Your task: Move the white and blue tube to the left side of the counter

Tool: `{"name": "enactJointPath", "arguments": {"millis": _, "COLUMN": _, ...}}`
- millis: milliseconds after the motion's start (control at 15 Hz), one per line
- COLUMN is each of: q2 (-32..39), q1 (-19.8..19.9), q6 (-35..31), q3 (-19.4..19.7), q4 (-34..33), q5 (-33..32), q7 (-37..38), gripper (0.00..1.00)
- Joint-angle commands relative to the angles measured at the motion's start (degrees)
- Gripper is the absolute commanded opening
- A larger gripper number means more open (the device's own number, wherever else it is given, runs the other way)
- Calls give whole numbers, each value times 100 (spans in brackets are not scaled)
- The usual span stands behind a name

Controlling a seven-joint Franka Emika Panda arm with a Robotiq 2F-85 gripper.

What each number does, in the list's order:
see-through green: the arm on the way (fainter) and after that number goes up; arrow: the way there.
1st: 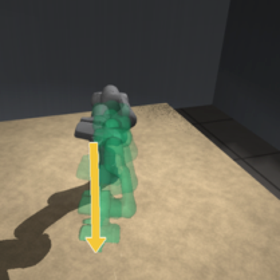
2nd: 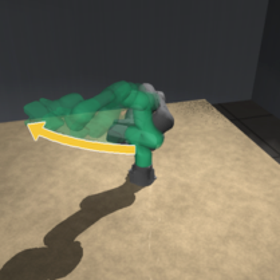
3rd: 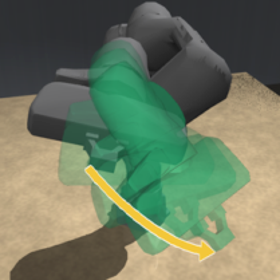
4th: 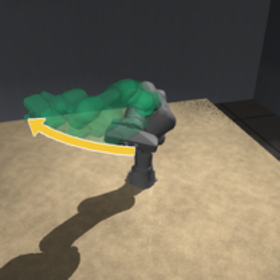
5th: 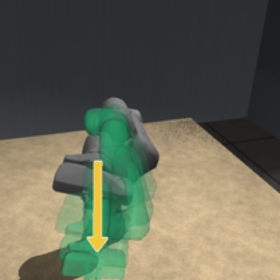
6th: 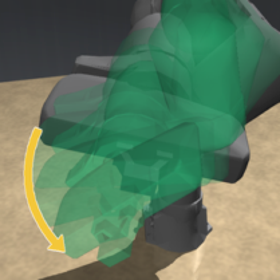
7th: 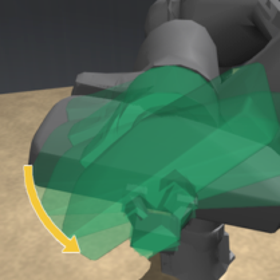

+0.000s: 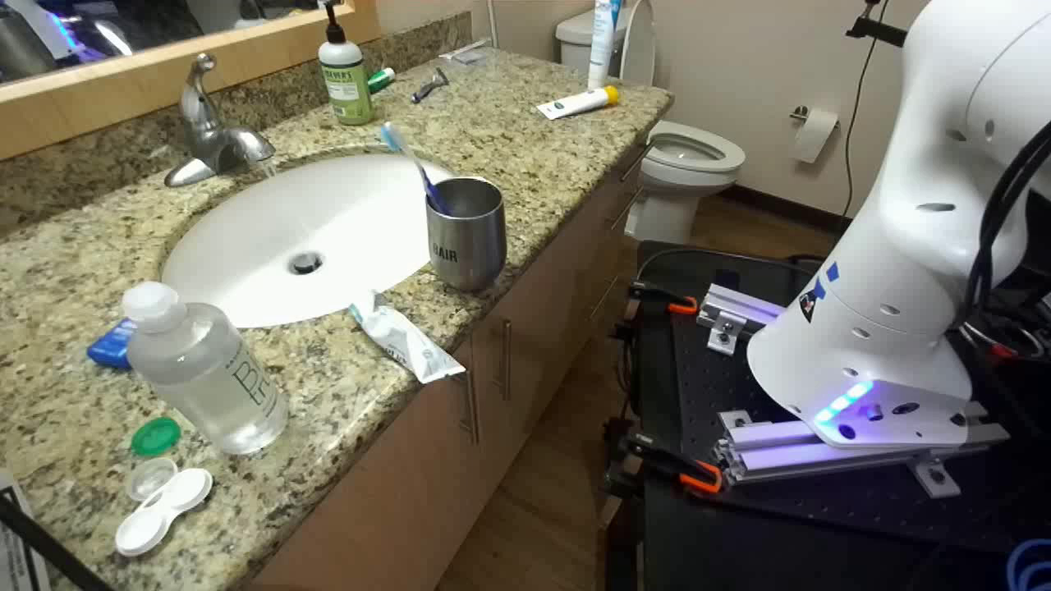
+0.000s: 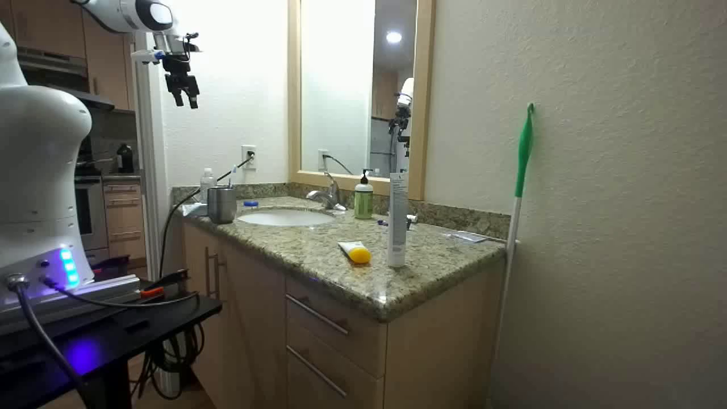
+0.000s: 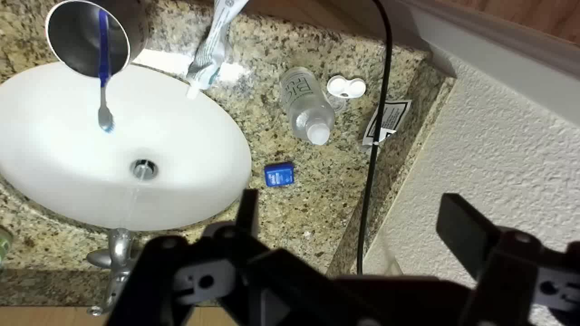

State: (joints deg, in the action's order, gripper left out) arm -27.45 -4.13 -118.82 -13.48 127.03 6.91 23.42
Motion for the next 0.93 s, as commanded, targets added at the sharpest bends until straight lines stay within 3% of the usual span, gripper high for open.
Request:
{"name": "enactJointPath", "arguments": {"millis": 0, "q2": 8, "q1": -34, "q6": 13, "q3": 28, "q4": -14, "q5": -21, "q7": 15, "gripper": 100}}
{"name": "enactJointPath", "arguments": {"millis": 133, "q2": 8, "q1": -34, "q6": 13, "q3": 28, "q4": -14, "q5": -21, "q7": 15, "gripper": 100}}
{"name": "enactJointPath", "arguments": {"millis": 267, "q2": 19, "q1": 227, "q6": -377, "q3": -113, "q4": 49, "q5": -410, "q7": 530, "gripper": 100}}
{"name": "enactJointPath", "arguments": {"millis": 333, "q2": 494, "q1": 416, "q6": -301, "q3": -79, "q4": -766, "q5": -591, "q7": 813, "gripper": 100}}
{"name": "enactJointPath", "arguments": {"millis": 533, "q2": -155, "q1": 684, "q6": -207, "q3": 611, "q4": -589, "q5": -471, "q7": 794, "gripper": 100}}
{"name": "enactJointPath", "arguments": {"millis": 867, "q2": -880, "q1": 1466, "q6": -17, "q3": 1641, "q4": -295, "q5": -386, "q7": 812, "gripper": 100}}
